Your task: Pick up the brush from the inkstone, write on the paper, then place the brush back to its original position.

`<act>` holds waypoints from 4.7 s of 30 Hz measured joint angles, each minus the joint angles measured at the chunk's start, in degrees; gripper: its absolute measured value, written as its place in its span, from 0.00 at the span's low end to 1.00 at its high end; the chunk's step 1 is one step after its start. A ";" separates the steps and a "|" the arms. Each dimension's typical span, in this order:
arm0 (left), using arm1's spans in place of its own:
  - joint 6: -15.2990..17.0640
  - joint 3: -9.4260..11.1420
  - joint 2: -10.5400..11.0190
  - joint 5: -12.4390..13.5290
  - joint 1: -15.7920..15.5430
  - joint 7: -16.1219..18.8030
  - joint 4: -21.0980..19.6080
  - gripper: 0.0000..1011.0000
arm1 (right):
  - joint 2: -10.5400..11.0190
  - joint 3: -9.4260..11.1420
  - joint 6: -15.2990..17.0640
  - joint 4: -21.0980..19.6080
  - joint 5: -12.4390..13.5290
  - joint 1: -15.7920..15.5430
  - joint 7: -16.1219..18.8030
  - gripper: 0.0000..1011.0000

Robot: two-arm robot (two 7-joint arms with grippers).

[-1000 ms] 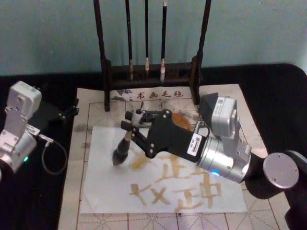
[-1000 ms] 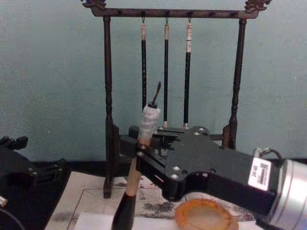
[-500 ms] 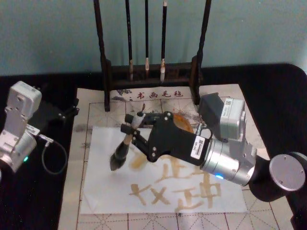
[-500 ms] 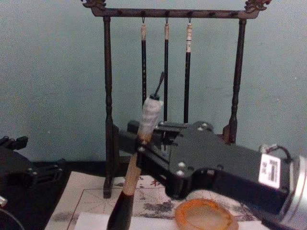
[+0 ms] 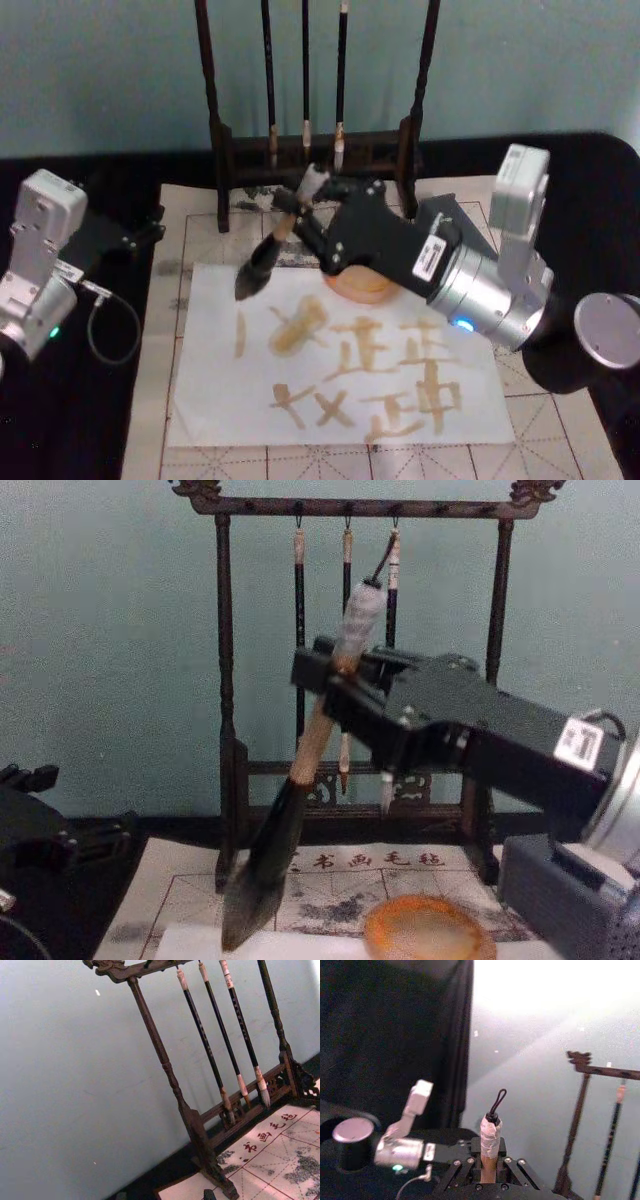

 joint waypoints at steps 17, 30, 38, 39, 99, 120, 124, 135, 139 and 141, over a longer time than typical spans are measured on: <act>0.00 0.00 0.00 0.00 0.00 0.00 0.00 0.99 | -2.97 6.09 10.21 2.46 5.44 2.10 -8.91 0.19; 0.00 0.00 0.00 0.00 0.00 0.00 0.00 0.99 | -3.25 10.80 19.59 3.44 10.10 1.98 -16.43 0.19; 0.00 0.00 0.00 0.00 0.00 0.00 0.00 0.99 | -3.56 12.99 24.21 3.07 13.25 1.36 -21.08 0.19; 0.00 0.00 0.00 0.00 0.00 0.00 0.00 0.99 | -3.72 13.34 24.95 3.07 13.90 1.30 -21.90 0.19; 0.00 0.00 0.00 0.00 0.00 0.00 0.00 0.99 | -3.70 15.12 32.91 5.17 30.67 1.47 -37.56 0.19; 0.00 0.00 0.00 0.00 0.00 0.00 0.00 0.99 | -3.16 15.35 33.67 6.18 36.98 1.46 -41.15 0.19; 0.00 0.00 0.00 0.00 0.00 0.00 0.00 0.99 | -2.93 15.19 33.60 6.23 37.72 1.40 -41.70 0.19; 0.00 0.00 0.00 0.00 0.00 0.00 0.00 0.99 | -2.44 14.71 33.14 6.40 38.90 1.39 -42.74 0.19; 0.00 0.00 0.00 0.00 0.00 0.00 0.00 0.99 | -2.48 14.73 33.13 6.40 38.89 1.39 -42.71 0.19; 0.00 0.00 0.00 0.00 0.00 0.00 0.00 0.99 | -2.49 14.74 33.13 6.40 38.88 1.39 -42.69 0.19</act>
